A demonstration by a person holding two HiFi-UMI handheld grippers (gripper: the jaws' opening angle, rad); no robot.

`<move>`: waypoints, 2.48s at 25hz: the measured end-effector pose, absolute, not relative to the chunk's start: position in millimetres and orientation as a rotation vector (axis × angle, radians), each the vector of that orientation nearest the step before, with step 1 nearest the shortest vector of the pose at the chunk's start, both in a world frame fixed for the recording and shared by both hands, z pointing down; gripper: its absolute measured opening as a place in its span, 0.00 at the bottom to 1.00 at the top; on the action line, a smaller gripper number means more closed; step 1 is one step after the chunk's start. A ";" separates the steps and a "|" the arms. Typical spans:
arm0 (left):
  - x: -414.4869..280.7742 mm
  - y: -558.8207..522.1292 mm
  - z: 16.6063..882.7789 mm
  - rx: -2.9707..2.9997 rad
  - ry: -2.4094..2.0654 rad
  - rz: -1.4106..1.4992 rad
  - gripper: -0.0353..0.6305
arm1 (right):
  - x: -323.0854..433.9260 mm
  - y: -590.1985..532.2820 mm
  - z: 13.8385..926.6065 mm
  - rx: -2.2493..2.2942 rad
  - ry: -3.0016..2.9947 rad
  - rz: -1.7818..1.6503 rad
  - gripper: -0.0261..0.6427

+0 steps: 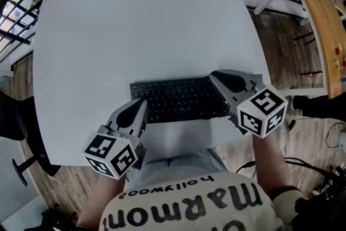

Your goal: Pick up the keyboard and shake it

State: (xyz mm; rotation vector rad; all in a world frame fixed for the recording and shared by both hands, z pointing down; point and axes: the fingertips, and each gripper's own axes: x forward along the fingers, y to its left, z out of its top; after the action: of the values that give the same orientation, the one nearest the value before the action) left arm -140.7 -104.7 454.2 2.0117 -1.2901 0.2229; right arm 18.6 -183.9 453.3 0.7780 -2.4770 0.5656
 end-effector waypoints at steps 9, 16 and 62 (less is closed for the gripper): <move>-183.0 -103.6 482.2 1.971 -1.323 0.291 0.06 | -59.4 -176.8 481.2 0.504 -2.431 0.424 0.10; -189.3 -103.9 493.7 1.958 -1.281 0.325 0.06 | -81.1 -164.8 490.5 0.341 -2.408 0.437 0.11; -198.4 -83.6 506.7 1.877 -1.240 0.377 0.06 | -97.7 -147.3 552.8 -0.373 -1.824 0.619 0.26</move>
State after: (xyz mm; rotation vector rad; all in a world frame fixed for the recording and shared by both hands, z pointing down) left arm -198.4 -83.6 506.7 1.8772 -1.2402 0.3772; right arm -97.7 -147.3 552.8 -0.3728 -1.8245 0.6188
